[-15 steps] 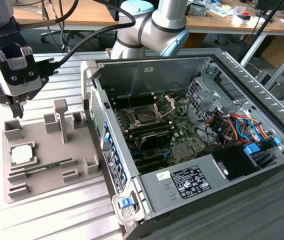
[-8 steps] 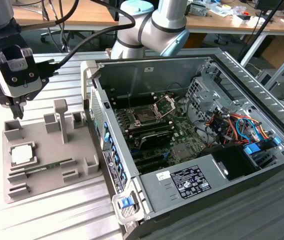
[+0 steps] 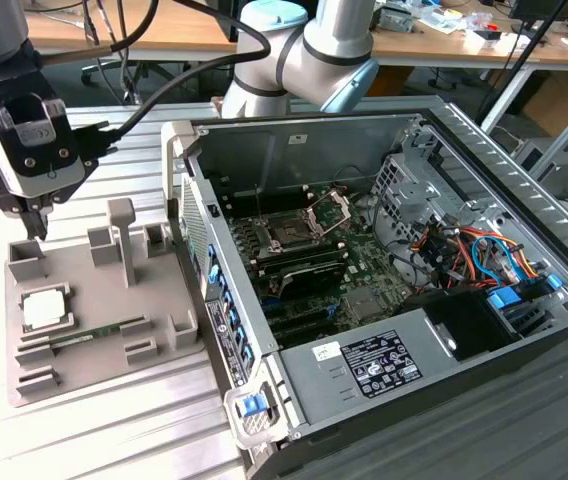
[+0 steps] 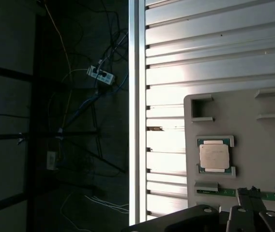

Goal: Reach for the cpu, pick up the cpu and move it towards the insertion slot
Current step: 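Reach for the cpu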

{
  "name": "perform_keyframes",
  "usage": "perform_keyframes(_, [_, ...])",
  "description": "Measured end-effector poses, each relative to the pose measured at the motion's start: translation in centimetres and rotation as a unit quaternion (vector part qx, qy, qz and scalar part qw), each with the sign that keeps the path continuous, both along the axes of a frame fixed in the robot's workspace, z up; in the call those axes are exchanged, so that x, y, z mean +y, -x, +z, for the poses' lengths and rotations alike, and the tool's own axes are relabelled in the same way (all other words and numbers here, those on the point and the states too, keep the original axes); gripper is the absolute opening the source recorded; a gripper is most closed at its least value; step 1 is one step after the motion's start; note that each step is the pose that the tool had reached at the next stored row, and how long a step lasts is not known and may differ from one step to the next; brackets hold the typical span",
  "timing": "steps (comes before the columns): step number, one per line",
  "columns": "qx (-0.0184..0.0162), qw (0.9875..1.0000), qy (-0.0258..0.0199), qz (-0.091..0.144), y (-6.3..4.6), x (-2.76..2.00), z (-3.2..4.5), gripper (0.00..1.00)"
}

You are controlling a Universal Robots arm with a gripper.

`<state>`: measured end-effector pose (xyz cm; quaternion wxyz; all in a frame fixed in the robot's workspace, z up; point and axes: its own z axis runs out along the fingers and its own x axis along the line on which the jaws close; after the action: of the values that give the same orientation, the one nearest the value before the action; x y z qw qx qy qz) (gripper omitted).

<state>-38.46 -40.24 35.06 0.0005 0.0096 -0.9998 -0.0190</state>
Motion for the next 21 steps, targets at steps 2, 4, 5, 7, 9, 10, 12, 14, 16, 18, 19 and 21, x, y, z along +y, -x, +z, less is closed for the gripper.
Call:
perform_keyframes(2, [0.0000,1.0000,0.0000,0.000,0.00,-0.02,-0.04,0.11])
perform_keyframes(4, [0.0000,1.0000,0.0000,0.000,0.00,-0.03,-0.06,0.11])
perform_keyframes(5, [0.0000,1.0000,0.0000,0.000,0.00,-0.04,-0.08,0.11])
perform_keyframes(7, [0.0000,1.0000,0.0000,0.000,0.00,-0.06,-0.14,0.11])
perform_keyframes(9, [0.0000,1.0000,0.0000,0.000,0.00,-0.08,-0.17,0.11])
perform_keyframes(10, [0.0000,1.0000,0.0000,0.000,0.00,-0.08,-0.18,0.11])
perform_keyframes(12, [0.0000,1.0000,0.0000,0.000,0.00,-0.10,-0.22,0.11])
perform_keyframes(14, [0.0000,1.0000,0.0000,0.000,0.00,-0.11,-0.26,0.11])
perform_keyframes(16, [0.0000,1.0000,0.0000,0.000,0.00,-0.13,-0.29,0.11])
perform_keyframes(18, [0.0000,1.0000,0.0000,0.000,0.00,-0.14,-0.34,0.11])
perform_keyframes(19, [0.0000,1.0000,0.0000,0.000,0.00,-0.15,-0.37,0.11])
perform_keyframes(21, [0.0000,1.0000,0.0000,0.000,0.00,-0.15,-0.41,0.11])
